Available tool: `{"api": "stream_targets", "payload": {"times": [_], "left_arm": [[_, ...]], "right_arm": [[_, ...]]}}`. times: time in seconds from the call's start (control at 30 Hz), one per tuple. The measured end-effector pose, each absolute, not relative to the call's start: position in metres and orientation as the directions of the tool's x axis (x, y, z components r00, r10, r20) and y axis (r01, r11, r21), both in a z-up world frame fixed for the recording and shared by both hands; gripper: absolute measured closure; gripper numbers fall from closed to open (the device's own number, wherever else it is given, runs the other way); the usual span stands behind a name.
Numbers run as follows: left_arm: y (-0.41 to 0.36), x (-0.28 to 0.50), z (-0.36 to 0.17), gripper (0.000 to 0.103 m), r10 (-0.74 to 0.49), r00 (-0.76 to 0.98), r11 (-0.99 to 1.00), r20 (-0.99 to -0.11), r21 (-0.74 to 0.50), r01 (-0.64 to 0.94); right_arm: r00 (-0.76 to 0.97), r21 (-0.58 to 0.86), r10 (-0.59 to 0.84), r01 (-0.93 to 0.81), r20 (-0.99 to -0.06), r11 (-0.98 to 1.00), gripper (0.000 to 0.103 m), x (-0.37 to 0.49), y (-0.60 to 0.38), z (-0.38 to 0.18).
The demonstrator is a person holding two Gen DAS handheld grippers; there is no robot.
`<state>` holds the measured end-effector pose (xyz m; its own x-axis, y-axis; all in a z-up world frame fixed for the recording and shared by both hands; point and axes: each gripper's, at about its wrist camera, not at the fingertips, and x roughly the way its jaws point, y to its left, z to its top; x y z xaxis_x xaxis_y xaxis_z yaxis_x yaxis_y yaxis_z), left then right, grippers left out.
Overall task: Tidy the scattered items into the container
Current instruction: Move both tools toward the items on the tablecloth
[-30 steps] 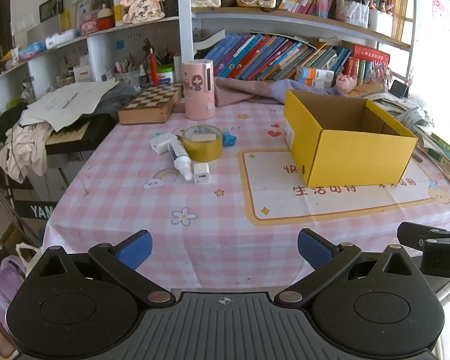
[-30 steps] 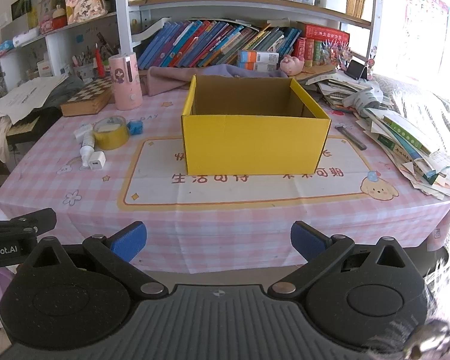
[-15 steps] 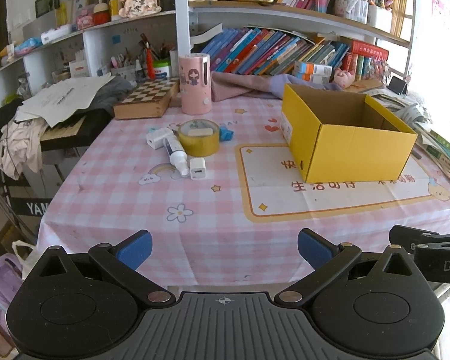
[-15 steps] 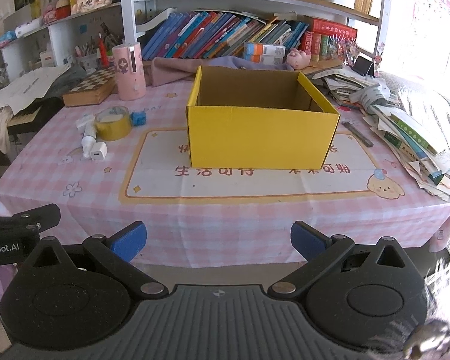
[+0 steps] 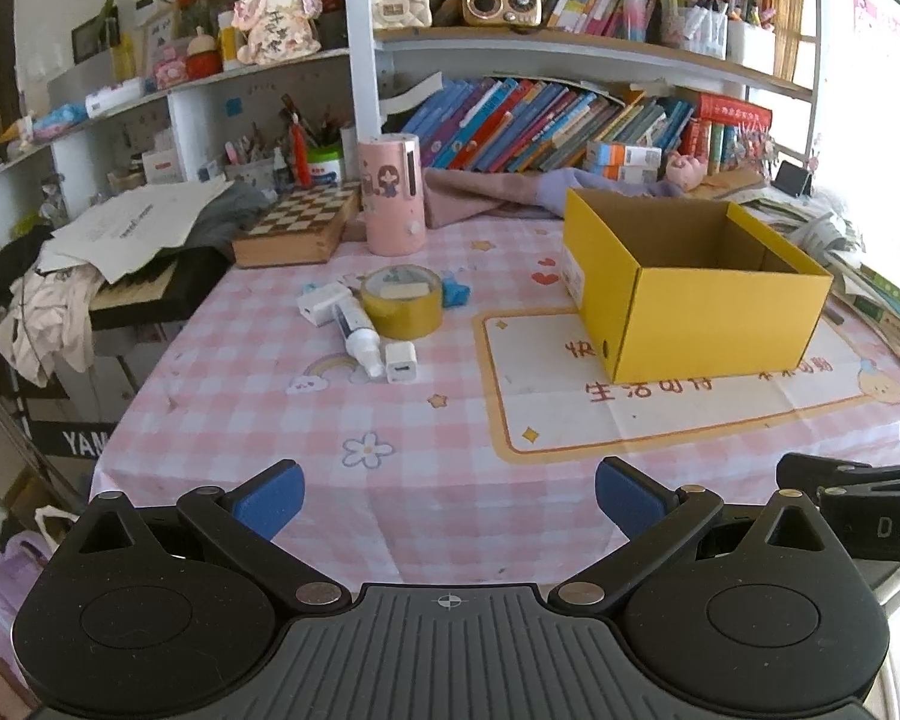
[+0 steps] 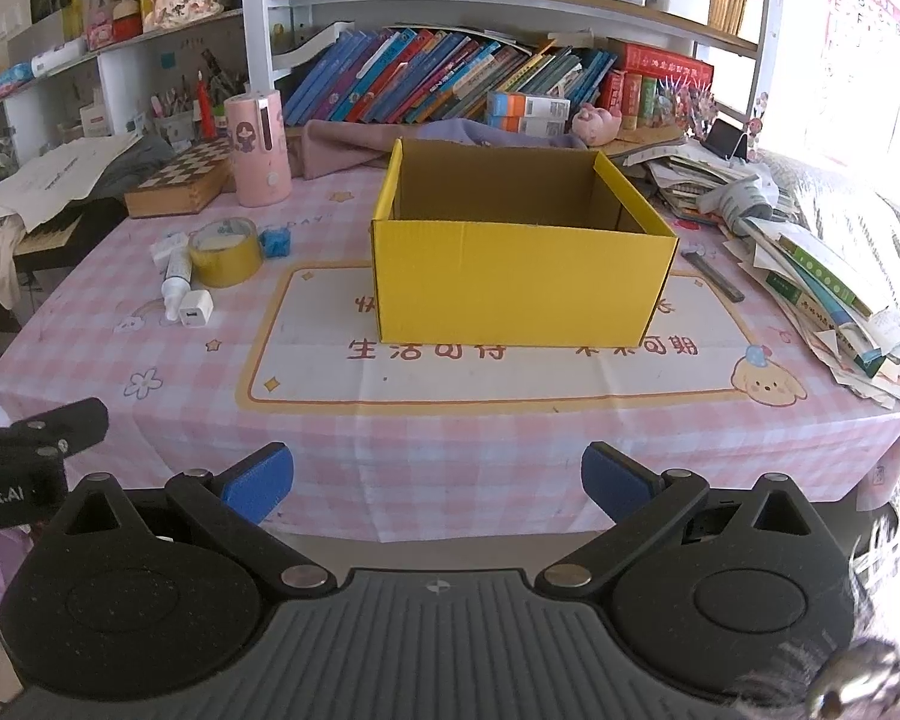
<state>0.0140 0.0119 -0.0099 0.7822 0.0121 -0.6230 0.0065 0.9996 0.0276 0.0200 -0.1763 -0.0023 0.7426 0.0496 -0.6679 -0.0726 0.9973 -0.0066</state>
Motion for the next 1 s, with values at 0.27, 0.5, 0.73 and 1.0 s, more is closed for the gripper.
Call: {"api": "stream_targets", "payload": {"times": [0.27, 0.5, 0.73, 1.0], "left_arm": [[0.015, 0.013, -0.01, 0.0, -0.01, 0.779, 0.999, -0.627, 0.02, 0.028], [0.021, 0.008, -0.012, 0.0, -0.051, 0.786, 0.998, -0.617, -0.003, 0.062], [0.028, 0.002, -0.011, 0.0, -0.07, 0.815, 0.997, -0.575, -0.014, 0.076], [0.032, -0.003, -0.008, 0.0, -0.033, 0.829, 0.995, -0.558, 0.055, 0.077]], "right_arm": [[0.745, -0.016, 0.049, -0.08, -0.665, 0.997, 0.0, 0.019, -0.172, 0.0], [0.755, -0.009, 0.064, -0.092, -0.652, 0.996, 0.0, 0.016, -0.166, 0.0], [0.766, -0.016, 0.068, -0.102, -0.639, 0.995, 0.0, 0.013, -0.156, 0.001], [0.782, -0.015, 0.081, -0.114, -0.618, 0.993, 0.0, 0.008, -0.145, 0.004]]}}
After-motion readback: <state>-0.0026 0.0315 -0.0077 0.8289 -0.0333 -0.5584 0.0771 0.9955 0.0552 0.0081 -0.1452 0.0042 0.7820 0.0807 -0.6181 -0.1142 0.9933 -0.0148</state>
